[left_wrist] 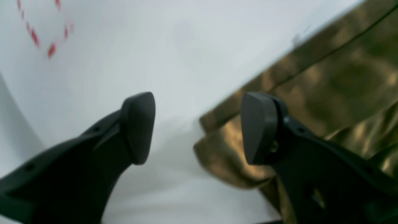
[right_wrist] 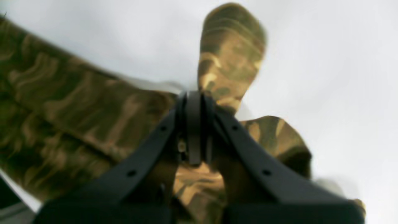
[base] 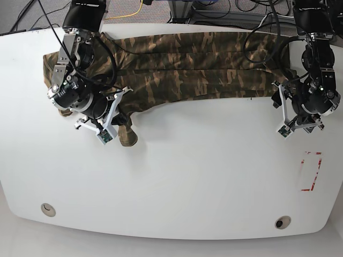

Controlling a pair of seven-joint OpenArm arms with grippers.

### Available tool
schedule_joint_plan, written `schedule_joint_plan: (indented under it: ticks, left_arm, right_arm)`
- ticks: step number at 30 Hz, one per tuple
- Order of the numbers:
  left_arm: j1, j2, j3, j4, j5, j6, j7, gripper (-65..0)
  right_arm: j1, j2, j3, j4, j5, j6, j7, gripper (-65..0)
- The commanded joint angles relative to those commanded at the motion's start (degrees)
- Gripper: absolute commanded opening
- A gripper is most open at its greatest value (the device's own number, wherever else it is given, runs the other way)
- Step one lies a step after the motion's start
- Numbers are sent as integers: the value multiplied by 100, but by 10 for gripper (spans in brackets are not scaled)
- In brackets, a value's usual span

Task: Layout the t-shirt on the table in an organized manner, then fold the t-shirt properly
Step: 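Grasp the strip's end with the right gripper and fold it inward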

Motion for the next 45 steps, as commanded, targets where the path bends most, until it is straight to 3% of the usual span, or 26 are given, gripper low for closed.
schedule_joint_plan:
  ticks: [7, 11, 16, 19, 21, 28, 31, 39, 45]
  left_arm:
    - [-18, 167, 0, 0, 26, 0, 0, -247]
    - [-18, 185, 0, 0, 26, 0, 0, -247]
    - [-18, 185, 44, -9, 26, 0, 0, -247]
    - [-18, 185, 176, -9, 26, 0, 0, -247]
    - [-9, 176, 264, -9, 26, 0, 0, -247]
    - [-9, 158, 378, -9, 26, 0, 0, -247]
    - [-9, 158, 387, -9, 26, 0, 0, -247]
    - [18, 176, 387, 0, 0, 0, 0, -247]
    - [26, 176, 387, 0, 0, 0, 0, -247]
  right_arm:
    - [-809, 141, 352, 18, 1187, 0, -44, -650]
    - [-1231, 396, 387, 9, 1890, 0, -35, -650]
    - [-1653, 703, 387, 9, 2470, 0, -35, -650]
    - [-1811, 791, 387, 9, 2505, 0, -26, -636]
    - [-1881, 835, 387, 9, 2505, 0, -26, -583]
    - [-2145, 1020, 396, 9, 2549, 0, -26, -147]
    - [-2215, 1081, 396, 9, 2558, 0, -18, -44]
    - [-2145, 1055, 897, 9, 2875, 0, -9, -59]
    - [-1829, 1046, 923, 0, 2954, 0, -35, -57]
